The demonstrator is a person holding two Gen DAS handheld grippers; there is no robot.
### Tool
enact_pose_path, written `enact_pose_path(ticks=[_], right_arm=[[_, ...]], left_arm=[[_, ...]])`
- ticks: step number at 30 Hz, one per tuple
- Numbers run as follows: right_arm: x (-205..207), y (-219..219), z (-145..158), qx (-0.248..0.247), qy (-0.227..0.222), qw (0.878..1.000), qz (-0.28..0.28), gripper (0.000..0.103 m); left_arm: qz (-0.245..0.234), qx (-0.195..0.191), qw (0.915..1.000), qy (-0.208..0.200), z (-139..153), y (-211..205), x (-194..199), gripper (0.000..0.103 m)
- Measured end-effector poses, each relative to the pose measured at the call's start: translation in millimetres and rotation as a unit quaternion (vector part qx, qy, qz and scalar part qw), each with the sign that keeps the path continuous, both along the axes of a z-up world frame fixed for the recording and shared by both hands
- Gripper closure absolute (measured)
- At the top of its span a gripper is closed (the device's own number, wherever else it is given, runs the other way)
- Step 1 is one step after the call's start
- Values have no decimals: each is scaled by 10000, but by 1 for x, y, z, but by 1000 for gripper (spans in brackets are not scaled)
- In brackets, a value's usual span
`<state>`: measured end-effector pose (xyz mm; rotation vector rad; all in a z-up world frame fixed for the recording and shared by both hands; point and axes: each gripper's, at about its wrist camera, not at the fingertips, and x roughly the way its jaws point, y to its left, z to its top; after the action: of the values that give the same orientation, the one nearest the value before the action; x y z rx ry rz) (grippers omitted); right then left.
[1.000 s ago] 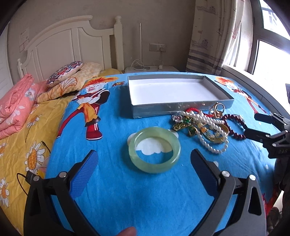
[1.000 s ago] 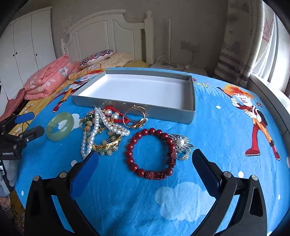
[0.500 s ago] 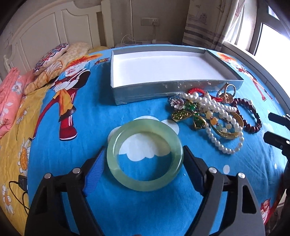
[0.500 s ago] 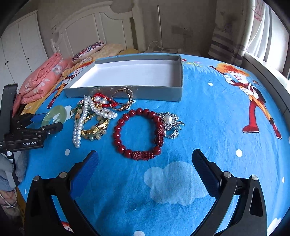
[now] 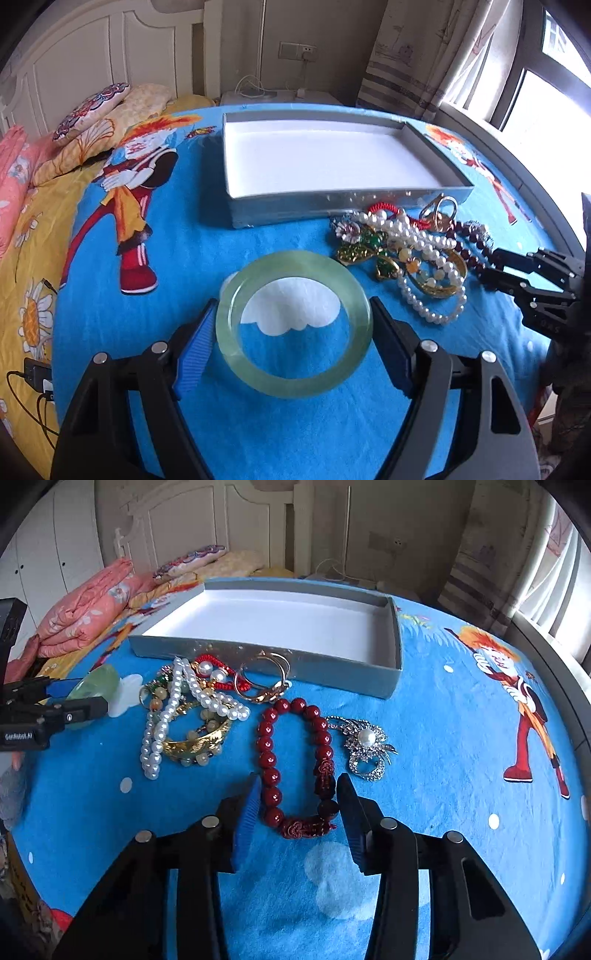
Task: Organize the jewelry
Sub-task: 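Lift jade bangle with left gripper while right gripper grasps red bead bracelet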
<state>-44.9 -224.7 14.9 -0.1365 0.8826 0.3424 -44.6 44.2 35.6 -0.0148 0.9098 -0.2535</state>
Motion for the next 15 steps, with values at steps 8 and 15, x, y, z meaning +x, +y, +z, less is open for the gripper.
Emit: enact_pose_path(ticks=[8,15], right_arm=[[-18,-28,33,846,-420,9955,28,91],[-12,-39,44,797,-309,9963,-107,91]], left_arm=[[-56,-19,9988,-486,52,2,-15,25],[-133,-25,9970,-759,66,-11,-28,25]])
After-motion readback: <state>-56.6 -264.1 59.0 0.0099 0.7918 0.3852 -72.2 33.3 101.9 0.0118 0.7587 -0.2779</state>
